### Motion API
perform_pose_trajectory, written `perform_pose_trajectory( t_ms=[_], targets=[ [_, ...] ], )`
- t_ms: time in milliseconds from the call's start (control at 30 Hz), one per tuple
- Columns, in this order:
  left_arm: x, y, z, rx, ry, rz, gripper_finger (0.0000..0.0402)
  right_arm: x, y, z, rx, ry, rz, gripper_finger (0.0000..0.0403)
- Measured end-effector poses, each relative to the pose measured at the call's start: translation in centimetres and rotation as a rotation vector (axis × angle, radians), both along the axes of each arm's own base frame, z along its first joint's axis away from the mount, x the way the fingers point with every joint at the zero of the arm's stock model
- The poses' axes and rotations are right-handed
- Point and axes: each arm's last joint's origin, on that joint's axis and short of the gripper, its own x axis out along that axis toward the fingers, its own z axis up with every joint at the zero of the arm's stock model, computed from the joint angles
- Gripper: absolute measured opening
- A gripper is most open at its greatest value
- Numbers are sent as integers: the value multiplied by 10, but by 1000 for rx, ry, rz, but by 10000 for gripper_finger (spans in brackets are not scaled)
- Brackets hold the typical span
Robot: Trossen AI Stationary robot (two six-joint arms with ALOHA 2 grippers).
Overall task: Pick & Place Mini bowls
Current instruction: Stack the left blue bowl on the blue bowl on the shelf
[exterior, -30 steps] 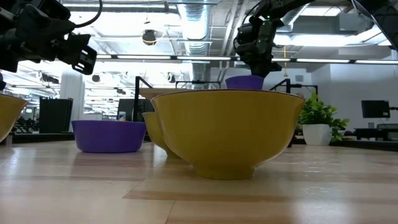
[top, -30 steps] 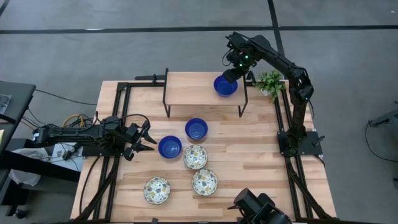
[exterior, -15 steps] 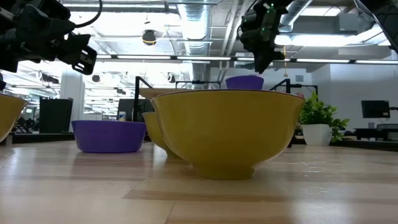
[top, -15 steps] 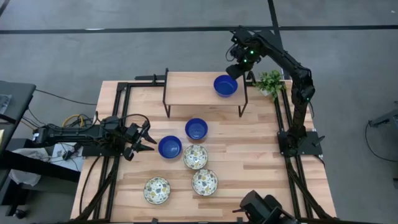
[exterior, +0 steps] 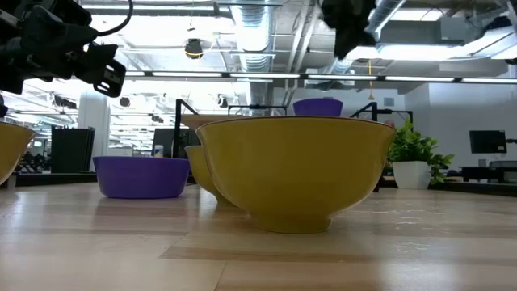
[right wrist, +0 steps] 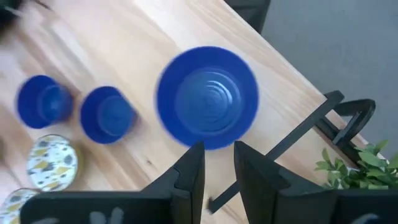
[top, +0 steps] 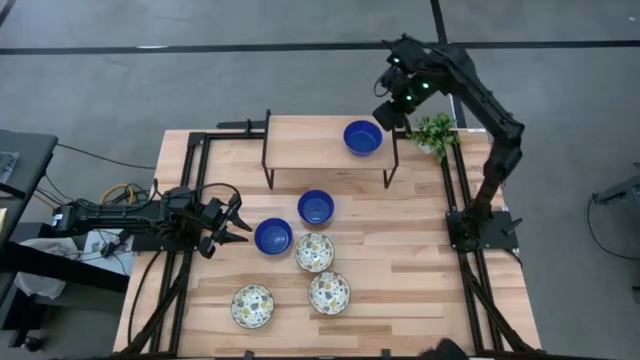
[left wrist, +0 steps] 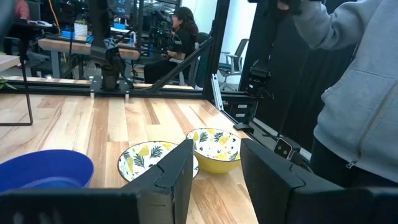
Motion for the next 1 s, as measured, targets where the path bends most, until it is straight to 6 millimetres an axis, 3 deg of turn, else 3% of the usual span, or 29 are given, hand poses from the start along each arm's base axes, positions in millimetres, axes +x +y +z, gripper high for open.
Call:
perform_pose_trajectory(
  t_ms=[233,467,767,1000],
  targets=[
    [0,0,0,0,0,0,131,-15,45,30,-35,-100,27,76],
    [0,0,2,1,-22,0,131,-21,80,44,-76,-144,100,76],
    [-1,0,4,3,-47,0,131,-12,116,48,-89,-150,192,76],
    [-1,0,5,4,-56,0,131,9,151,40,-63,-122,305,76]
  ],
)
